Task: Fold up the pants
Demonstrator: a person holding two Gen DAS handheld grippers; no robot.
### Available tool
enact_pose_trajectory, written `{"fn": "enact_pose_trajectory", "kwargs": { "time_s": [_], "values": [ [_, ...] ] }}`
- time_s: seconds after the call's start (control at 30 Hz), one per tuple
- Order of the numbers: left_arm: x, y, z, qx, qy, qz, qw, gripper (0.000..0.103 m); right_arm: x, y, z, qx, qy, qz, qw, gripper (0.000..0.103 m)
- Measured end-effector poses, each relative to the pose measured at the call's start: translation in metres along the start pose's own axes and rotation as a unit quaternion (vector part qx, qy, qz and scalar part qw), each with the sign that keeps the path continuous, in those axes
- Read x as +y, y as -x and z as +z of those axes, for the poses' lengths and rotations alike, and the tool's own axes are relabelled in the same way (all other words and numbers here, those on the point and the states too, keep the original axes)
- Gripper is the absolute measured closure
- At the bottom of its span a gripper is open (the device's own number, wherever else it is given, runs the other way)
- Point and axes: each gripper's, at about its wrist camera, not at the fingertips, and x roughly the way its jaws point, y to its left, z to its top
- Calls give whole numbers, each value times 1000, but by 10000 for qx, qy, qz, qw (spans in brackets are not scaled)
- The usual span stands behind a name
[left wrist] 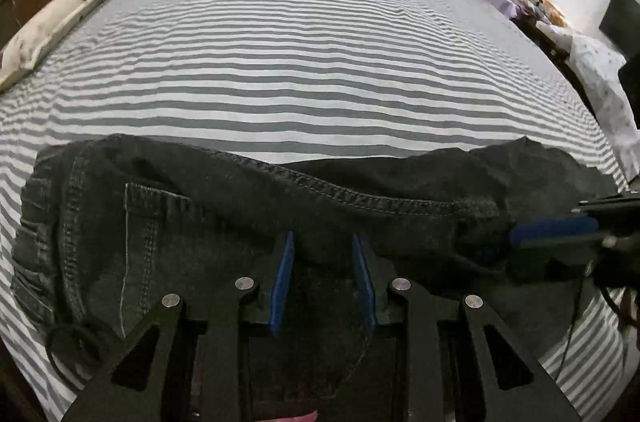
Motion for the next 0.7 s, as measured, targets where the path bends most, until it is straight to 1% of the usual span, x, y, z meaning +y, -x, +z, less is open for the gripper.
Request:
{"fn": "enact_pose_trajectory", "kwargs": {
  "time_s": [0.03, 0.07, 0.1, 0.17, 0.3, 0.4, 0.5, 0.53, 0.6, 0.67, 0.7],
  "values": [
    [-1, 1, -1, -3, 4, -1, 10000, 72, -6, 5, 2, -85, -145, 7, 9999, 72],
    [-1, 1, -1, -7, -1, 2, 10000, 72, -11, 7, 3, -144, -262, 2, 9996, 67],
    [-1, 0, -2, -12, -14, 12, 10000, 72, -17, 8, 5, -175, -402, -33, 9990, 67],
    [0, -1, 0, -19, -15, 10, 10000, 72, -26, 4, 9, -75, -576, -152, 9982, 67],
    [1, 0, 1, -19, 25, -23, 10000, 72, -38, -8, 6, 137, -823, 64, 9965, 67],
    [2, 0, 1, -26, 29, -22, 10000, 72, -39, -16, 6, 161, -901, 236, 9955, 67],
    [2, 0, 1, -30, 44, -25, 10000, 72, -38, -23, 12, 155, -926, 237, 9953, 67],
    [2, 0, 2, -34, 48, -28, 10000, 72, -39, -24, 13, 142, -970, 240, 9949, 69],
    [3, 0, 2, -44, 57, -34, 10000, 72, -43, -21, 17, 94, -1037, 245, 9943, 78],
    [3, 0, 2, -49, 71, -49, 10000, 72, -45, -13, 22, 67, -1048, 340, 9939, 80],
    [3, 1, 2, -51, 77, -56, 9999, 72, -45, -6, 25, -16, -1050, 377, 9938, 80]
  ]
}}
